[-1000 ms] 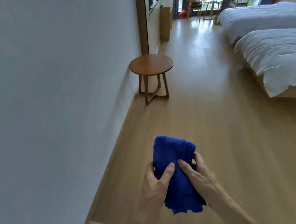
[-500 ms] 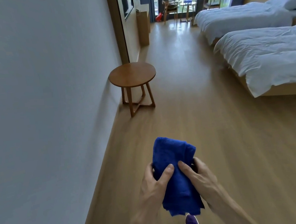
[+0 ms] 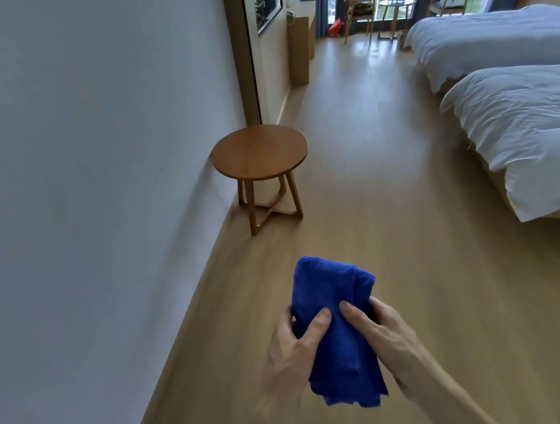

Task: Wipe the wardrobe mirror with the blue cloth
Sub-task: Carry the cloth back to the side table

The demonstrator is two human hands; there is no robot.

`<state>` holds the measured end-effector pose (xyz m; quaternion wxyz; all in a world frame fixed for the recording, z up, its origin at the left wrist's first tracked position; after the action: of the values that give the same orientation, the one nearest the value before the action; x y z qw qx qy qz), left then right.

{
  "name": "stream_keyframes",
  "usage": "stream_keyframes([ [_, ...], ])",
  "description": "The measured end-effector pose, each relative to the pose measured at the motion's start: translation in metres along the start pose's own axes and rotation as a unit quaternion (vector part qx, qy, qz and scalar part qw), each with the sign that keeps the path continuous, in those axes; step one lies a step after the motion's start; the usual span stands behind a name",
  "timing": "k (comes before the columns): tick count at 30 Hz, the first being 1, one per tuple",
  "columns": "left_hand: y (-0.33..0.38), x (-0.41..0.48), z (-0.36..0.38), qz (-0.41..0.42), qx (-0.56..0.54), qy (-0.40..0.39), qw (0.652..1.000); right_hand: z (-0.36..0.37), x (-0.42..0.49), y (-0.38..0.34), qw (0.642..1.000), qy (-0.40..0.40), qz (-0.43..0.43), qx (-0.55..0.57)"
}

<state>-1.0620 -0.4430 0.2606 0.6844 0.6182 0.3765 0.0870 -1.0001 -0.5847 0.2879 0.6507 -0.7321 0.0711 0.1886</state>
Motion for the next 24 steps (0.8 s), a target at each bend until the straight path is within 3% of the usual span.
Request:
stream_keyframes([
  [10,0.032,0.114,0.048,0.001,0.006,0.016,1.0,0.012,0.116,-0.036,1.0,0.012,0.007,-0.002],
  [24,0.127,0.305,0.105,0.014,0.035,-0.022,0.999,0.059,0.302,-0.115,0.999,0.042,0.005,0.008],
])
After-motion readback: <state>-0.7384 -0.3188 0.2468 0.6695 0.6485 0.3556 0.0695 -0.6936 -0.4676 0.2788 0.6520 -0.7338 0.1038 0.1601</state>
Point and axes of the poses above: each hand's wrist, its own x-axis towards the middle knuckle, its own z-axis out of the palm, y = z × x, the point moved 8 cm from there along x, towards the middle knuckle, and after that the axes turned 15 degrees about y, right-handed, at the moved point
